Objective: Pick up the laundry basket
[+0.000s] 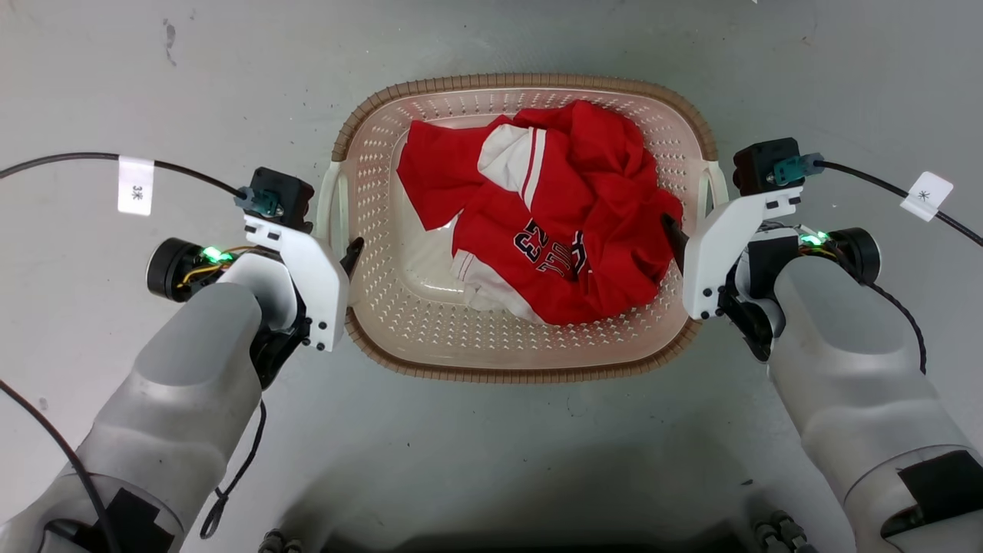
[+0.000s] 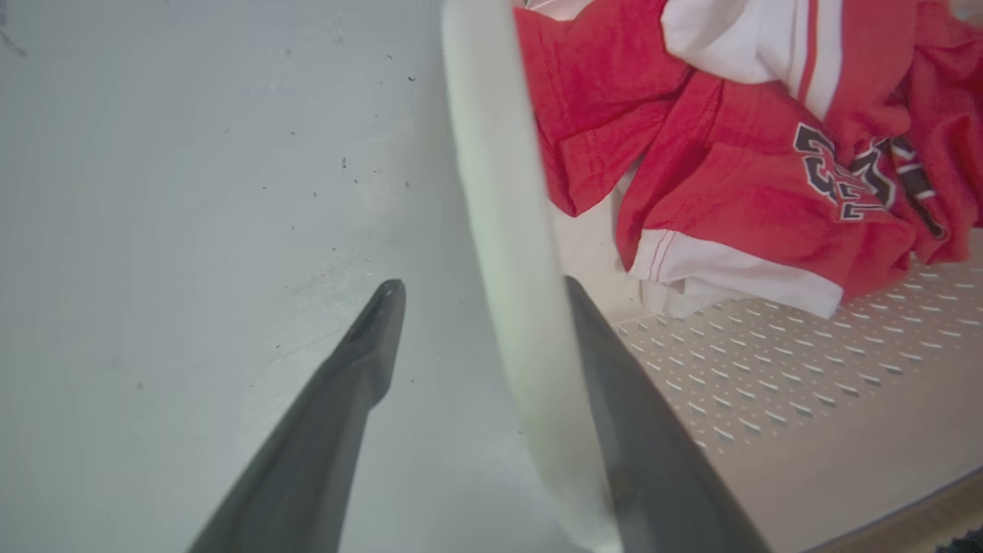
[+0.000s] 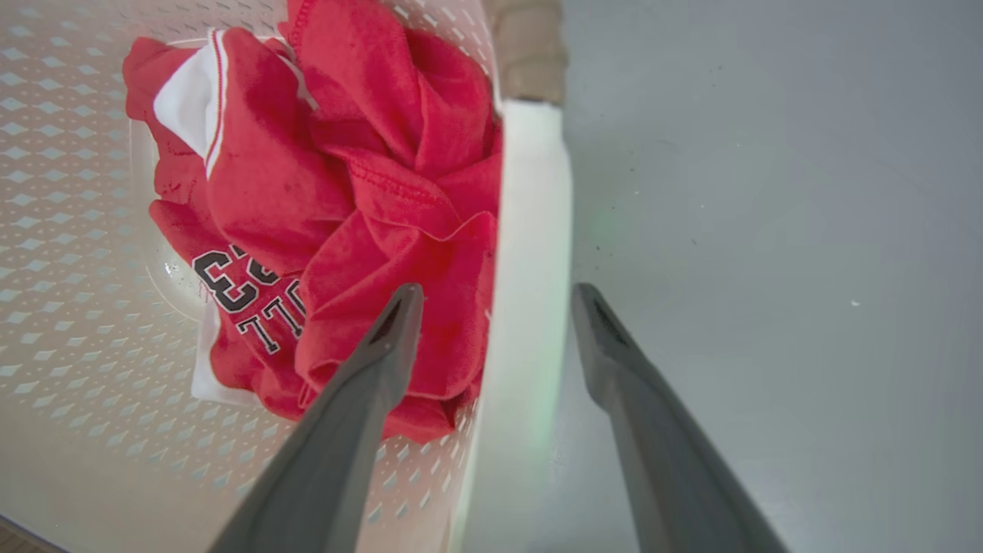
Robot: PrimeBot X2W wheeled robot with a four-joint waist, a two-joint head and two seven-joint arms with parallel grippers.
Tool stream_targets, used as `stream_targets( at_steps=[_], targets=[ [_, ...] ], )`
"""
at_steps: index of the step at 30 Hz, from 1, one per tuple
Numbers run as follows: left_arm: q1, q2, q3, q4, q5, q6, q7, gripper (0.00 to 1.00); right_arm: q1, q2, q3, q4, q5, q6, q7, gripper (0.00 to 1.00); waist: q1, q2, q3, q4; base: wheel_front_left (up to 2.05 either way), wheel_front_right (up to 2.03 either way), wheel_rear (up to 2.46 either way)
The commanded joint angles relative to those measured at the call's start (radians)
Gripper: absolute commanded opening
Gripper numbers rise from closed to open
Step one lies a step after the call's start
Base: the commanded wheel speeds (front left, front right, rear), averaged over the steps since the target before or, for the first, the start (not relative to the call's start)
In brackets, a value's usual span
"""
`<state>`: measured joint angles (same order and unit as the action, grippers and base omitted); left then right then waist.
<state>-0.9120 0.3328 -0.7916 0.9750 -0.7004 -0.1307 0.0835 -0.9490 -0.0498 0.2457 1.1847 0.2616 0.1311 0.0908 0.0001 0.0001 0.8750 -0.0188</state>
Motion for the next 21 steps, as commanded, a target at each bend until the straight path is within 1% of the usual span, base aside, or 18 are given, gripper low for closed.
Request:
stream_targets(
  at_steps=[1, 6, 11, 12, 13, 14, 15, 21],
  targets=[
    [-0.016, 0.007, -0.017, 0.003, -0.01, 0.001, 0.001, 1.0, -0.02, -0.001, 0.008, 0.011, 0.006, -0.001, -0.007, 1.0, -0.0001, -0.0001, 0.004, 0.0, 0.0, 0.0, 0.0],
    [-0.033, 0.016, -0.069, 0.015, -0.057, 0.001, -0.007, 1.0, -0.034, -0.001, 0.034, 0.036, 0.038, -0.001, -0.016, 1.0, -0.0001, -0.0001, 0.015, 0.003, 0.0, 0.0, 0.0],
    [-0.04, 0.014, -0.097, 0.032, -0.112, 0.001, -0.016, 1.0, -0.047, -0.001, 0.049, 0.06, 0.046, -0.001, -0.027, 1.0, -0.0001, -0.0001, 0.021, 0.003, 0.0, 0.0, 0.0],
    [-0.04, 0.013, -0.106, 0.032, -0.122, 0.001, -0.013, 0.84, -0.049, -0.001, 0.052, 0.063, 0.049, -0.001, -0.029, 1.0, -0.0001, -0.0001, 0.022, 0.004, 0.0, 0.0, 0.0],
    [-0.042, 0.013, -0.114, 0.031, -0.129, 0.001, -0.014, 0.25, -0.049, -0.001, 0.057, 0.066, 0.054, -0.001, -0.028, 0.84, -0.0001, -0.0001, 0.023, 0.006, 0.0, 0.0, 0.0],
    [-0.047, 0.014, -0.123, 0.032, -0.135, 0.001, -0.018, 0.0, -0.049, -0.001, 0.063, 0.067, 0.06, -0.001, -0.023, 0.28, -0.0001, -0.0001, 0.024, 0.007, 0.0, 0.0, 0.0],
    [-0.045, 0.012, -0.13, 0.031, -0.15, 0.002, -0.011, 0.0, -0.05, -0.001, 0.07, 0.067, 0.066, -0.001, -0.021, 0.0, -0.0001, -0.0001, 0.024, 0.008, 0.0, 0.0, 0.0],
    [-0.049, 0.024, -0.171, 0.022, -0.208, 0.001, -0.001, 0.0, -0.049, -0.006, 0.103, 0.073, 0.093, 0.001, -0.022, 0.0, -0.0001, -0.0001, 0.017, 0.008, 0.0, 0.0, 0.0]
  ],
)
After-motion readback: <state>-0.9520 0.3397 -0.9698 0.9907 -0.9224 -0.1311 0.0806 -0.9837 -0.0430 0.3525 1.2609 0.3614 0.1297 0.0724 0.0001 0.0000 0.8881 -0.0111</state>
